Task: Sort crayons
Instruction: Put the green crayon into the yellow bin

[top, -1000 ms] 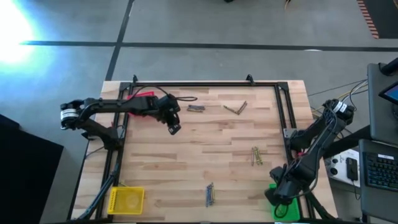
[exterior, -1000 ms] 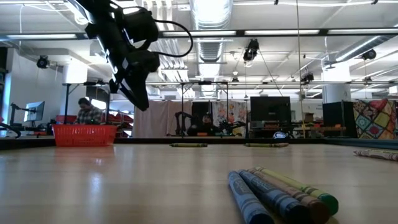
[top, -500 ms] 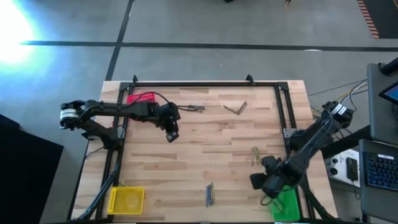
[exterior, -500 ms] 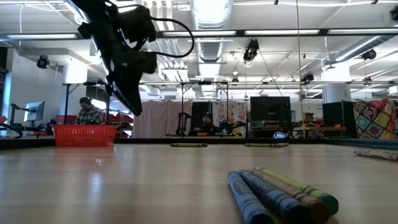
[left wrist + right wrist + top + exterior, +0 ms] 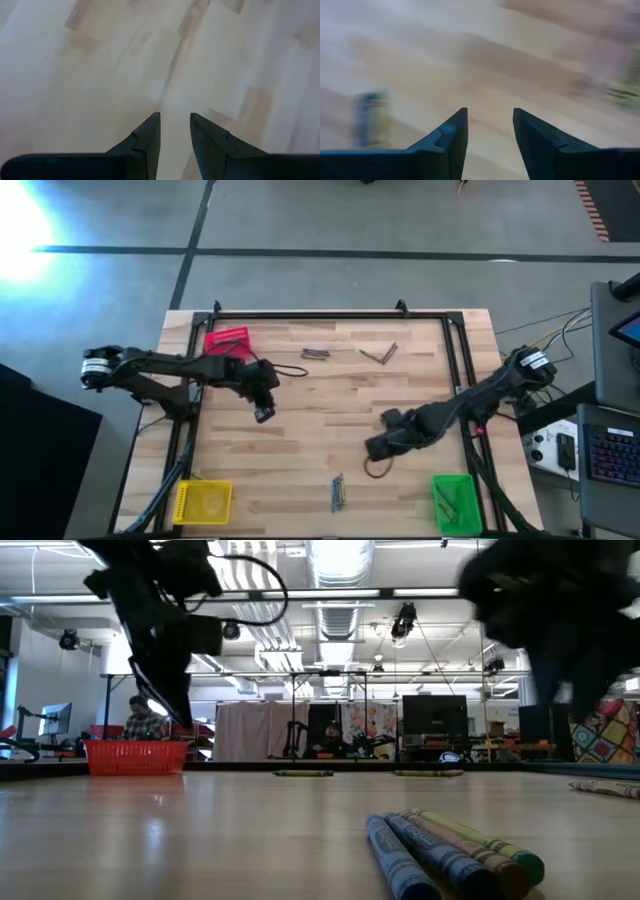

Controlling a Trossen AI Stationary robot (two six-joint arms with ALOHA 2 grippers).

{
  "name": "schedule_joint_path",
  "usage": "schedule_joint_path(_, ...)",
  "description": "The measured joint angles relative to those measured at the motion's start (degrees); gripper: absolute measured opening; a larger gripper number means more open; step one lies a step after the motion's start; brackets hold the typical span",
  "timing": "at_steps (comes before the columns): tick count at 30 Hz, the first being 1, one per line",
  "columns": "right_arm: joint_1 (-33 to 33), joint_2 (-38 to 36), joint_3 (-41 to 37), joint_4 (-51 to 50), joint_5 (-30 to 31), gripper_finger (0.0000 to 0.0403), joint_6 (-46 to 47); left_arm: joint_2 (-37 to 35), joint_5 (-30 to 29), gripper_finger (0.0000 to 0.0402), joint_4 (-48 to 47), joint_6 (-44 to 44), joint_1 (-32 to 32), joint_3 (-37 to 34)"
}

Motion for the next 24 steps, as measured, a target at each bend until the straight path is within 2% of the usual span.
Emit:
schedule_joint_path(4, -1.5, 5.6, 0.5, 14.4, -0.9, 0.0140, -3.3, -7.1, -0.2, 0.0088, 2.0, -4.6, -1.1, -4.9)
schedule_joint_path(7, -1.7, 11.6, 4.2, 17.3, -3.0, 0.0133, -7.1, -12.4, -0.2, 0.0088, 3.4, -8.5, -2.7, -9.1)
schedule_joint_path(10, -1.9, 17.3, 10.1, 15.4, -5.1, 0.0126, -12.8, -16.8, 0.5, 0.0088, 2.6, -11.2, -5.1, -12.5)
schedule_joint_path(16, -4.0, 24.1, 21.3, 4.5, -5.0, 0.0121, -21.8, -21.4, 8.1, 0.0086, -5.6, -18.5, -11.2, -13.9)
schedule_joint_path(20, -6.6, 25.1, 25.0, -1.2, -4.6, 0.0122, -28.0, -21.4, 8.9, 0.0084, -15.7, -19.5, -16.8, -10.2)
schedule_joint_path(24, -9.9, 23.7, 24.9, -3.0, -3.2, 0.0123, -33.3, -20.5, 8.9, 0.0084, -23.7, -22.9, -21.5, -8.0)
